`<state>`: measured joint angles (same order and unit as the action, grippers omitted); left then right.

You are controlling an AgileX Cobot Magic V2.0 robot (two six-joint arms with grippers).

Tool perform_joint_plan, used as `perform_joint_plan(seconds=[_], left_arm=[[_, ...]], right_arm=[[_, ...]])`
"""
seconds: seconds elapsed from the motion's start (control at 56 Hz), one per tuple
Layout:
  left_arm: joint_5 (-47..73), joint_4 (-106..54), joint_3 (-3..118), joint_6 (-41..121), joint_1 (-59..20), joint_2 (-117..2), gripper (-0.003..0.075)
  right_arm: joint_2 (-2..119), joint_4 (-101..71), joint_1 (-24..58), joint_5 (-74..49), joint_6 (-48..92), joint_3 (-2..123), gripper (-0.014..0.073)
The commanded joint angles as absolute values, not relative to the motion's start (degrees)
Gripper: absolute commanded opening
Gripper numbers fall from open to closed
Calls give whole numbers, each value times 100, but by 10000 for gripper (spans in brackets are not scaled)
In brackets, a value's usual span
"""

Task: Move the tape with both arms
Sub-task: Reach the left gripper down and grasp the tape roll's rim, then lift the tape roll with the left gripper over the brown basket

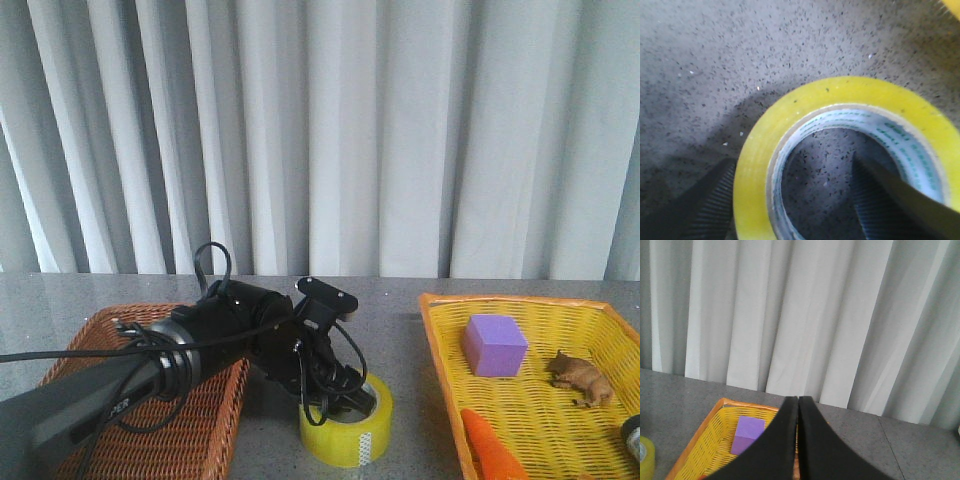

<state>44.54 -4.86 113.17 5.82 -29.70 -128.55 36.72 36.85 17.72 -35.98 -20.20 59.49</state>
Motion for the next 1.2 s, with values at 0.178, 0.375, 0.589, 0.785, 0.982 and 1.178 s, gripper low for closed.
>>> perform_joint_plan(seconds=[0.178, 0.375, 0.589, 0.785, 0.982, 1.178], left_arm=[[4203, -522, 11508, 330, -2997, -12577, 370], [4156, -522, 11518, 383, -2997, -12571, 141], [4475, -533, 12142, 378, -2997, -12566, -8], [5452, -335, 13278, 378, -2991, -12566, -7], [6011, 146, 13888, 351, -2862, -12334, -7], [6303, 63, 13888, 356, -2475, -11709, -7]], right_arm=[[3692, 3845, 1765, -3207, -2015, 6081, -5], [3692, 3845, 1765, -3207, -2015, 6081, -5], [3692, 3845, 1765, -3207, -2015, 6081, -5], [3692, 3845, 1765, -3213, -2015, 6081, -5], [3692, 3845, 1765, -3213, -2015, 6081, -5], [3692, 3845, 1765, -3224, -2015, 6081, -5]])
